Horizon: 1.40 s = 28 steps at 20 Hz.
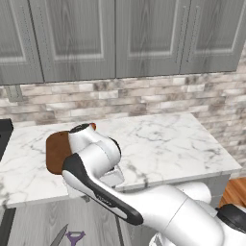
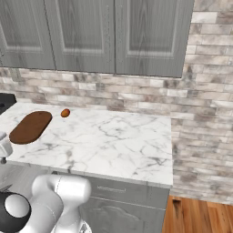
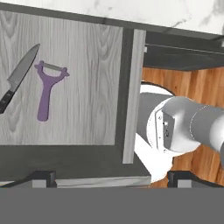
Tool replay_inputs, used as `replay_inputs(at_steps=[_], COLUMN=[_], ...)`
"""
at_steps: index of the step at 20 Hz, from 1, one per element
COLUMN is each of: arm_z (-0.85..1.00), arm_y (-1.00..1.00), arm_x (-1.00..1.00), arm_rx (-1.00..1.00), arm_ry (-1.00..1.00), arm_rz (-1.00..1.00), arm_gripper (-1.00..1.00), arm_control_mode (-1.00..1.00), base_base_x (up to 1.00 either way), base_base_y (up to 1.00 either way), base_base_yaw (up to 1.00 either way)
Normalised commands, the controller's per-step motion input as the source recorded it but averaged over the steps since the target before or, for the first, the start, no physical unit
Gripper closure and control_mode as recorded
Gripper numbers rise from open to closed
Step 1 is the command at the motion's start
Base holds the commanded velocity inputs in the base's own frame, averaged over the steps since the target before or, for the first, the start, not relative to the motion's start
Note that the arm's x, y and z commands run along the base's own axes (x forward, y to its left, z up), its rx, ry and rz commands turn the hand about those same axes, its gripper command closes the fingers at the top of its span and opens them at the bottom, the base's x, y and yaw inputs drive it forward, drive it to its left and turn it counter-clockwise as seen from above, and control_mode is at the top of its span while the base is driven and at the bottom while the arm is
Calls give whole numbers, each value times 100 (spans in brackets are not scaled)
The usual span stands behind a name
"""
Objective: Open the drawer on the left and place the cutting tools on the cutting board.
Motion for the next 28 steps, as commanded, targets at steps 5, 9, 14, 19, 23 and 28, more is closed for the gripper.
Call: replay_inputs(at_steps=[5, 9, 14, 19, 23, 28], arm_z=[-20, -24, -52, -55, -38, -16], arm_y=[8, 23, 28, 27, 27, 23], arm_x=[13, 0, 0, 1, 7, 2], arm_rx=[14, 11, 5, 4, 9, 9], arm_ry=[0, -3, -15, -11, -3, 6], arm_rz=[3, 2, 3, 3, 4, 3], arm_gripper=[-100, -100, -100, -100, -100, -100], arm_control_mode=[-100, -100, -100, -100, -100, -100], base_base_x=[0, 0, 0, 0, 0, 0], base_base_y=[0, 0, 0, 0, 0, 0], base_base_yaw=[0, 0, 0, 0, 0, 0])
